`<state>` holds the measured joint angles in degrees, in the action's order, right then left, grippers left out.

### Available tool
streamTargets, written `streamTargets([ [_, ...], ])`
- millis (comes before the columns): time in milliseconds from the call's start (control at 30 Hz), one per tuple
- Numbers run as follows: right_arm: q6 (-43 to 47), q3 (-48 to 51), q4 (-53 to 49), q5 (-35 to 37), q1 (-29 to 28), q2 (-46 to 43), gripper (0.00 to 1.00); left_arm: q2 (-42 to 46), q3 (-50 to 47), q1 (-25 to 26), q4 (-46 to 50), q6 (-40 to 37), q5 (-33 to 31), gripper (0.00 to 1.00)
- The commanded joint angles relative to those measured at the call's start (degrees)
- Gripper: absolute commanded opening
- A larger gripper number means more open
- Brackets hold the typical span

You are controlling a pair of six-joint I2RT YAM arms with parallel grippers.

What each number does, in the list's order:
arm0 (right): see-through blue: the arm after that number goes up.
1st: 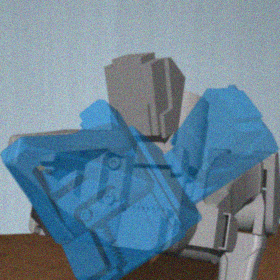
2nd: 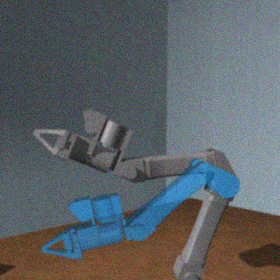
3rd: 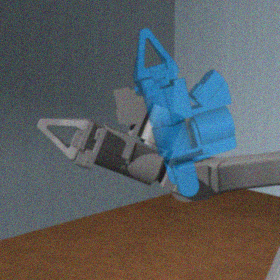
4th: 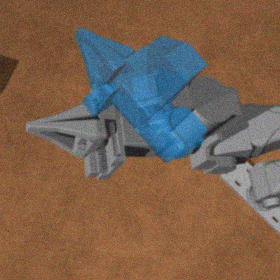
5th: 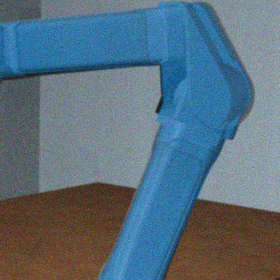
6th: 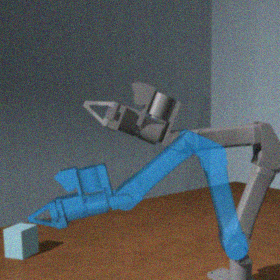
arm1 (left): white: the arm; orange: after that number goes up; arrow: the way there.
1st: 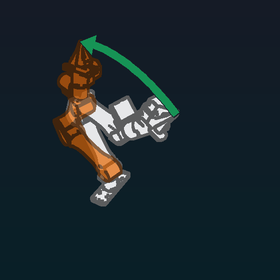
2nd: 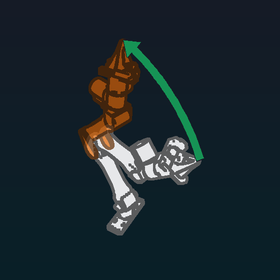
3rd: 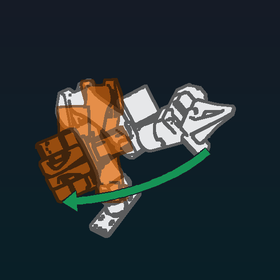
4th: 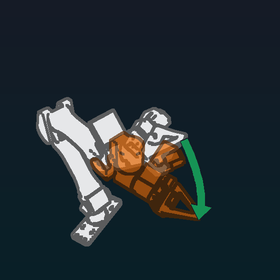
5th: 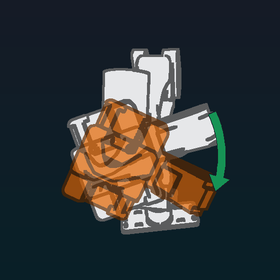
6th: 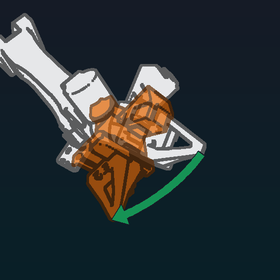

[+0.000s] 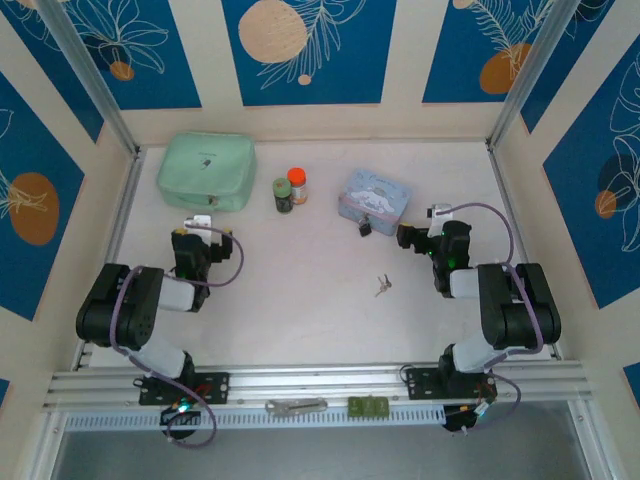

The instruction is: Unlock a padlock with a key

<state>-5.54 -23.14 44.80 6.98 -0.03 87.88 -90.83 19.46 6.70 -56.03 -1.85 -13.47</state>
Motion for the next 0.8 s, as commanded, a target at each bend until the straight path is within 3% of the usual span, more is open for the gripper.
streamTargets([
  [0,-0.17,-0.87,1.11,-1.71,-0.12,-0.69,0.99,0.95,1.19,-0.81,-0.04,0.0,0.78,0.99],
  [767,-0.37,-1.1,0.9,-2.24,0.17,-0.69,0.99,0.92,1.37,-0.97,0.25,0.18,0.91,0.99],
])
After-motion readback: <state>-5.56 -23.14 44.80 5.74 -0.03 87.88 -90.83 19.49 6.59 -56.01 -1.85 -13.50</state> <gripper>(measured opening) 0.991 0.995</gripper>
